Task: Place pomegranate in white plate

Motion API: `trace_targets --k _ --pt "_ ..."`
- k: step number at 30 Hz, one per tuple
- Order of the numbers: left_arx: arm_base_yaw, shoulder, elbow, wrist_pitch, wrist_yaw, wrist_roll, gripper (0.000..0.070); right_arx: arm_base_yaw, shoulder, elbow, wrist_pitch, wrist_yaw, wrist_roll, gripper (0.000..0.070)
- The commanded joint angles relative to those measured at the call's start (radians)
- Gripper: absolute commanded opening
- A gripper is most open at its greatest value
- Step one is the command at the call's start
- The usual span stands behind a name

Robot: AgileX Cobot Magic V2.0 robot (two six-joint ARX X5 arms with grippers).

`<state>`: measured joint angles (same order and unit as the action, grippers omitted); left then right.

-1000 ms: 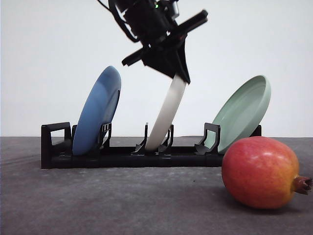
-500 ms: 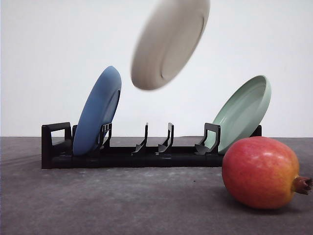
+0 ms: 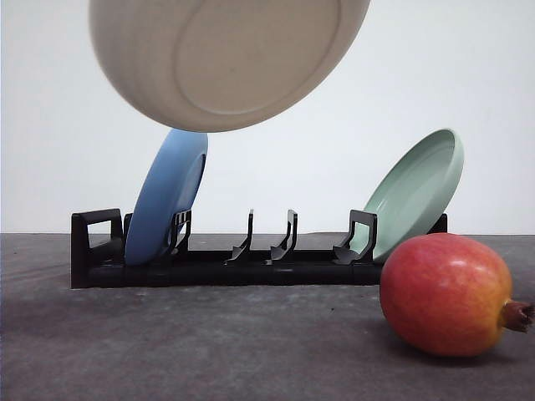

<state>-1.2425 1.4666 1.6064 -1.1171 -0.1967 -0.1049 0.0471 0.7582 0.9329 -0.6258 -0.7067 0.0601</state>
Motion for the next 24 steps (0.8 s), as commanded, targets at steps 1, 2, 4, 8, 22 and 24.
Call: trace_targets --k 1,2,4,8,22,24 --pt "-0.027 0.013 -0.026 0.006 -0.025 -0.01 0.0002 0.003 0.005 0.019 0.002 -0.001 0.012 0.0551" --pt "-0.034 0.013 -0.053 0.013 -0.037 -0.014 0.0002 0.003 0.005 0.019 0.0 -0.001 0.012 0.0551" --pt "-0.045 0.013 -0.118 0.045 -0.065 -0.02 0.0002 0.003 0.005 0.019 -0.004 0.0 0.012 0.0551" --pt "-0.049 0.013 -0.26 0.135 -0.088 -0.059 0.0002 0.003 0.005 0.019 -0.011 0.0 0.011 0.0551" --pt "-0.058 0.107 -0.586 0.408 -0.274 -0.072 0.0002 0.003 0.005 0.019 -0.035 0.0 0.011 0.0551" --pt "-0.064 0.135 -0.586 0.42 -0.274 -0.076 0.0002 0.004 0.005 0.019 -0.038 0.0 0.011 0.0551"
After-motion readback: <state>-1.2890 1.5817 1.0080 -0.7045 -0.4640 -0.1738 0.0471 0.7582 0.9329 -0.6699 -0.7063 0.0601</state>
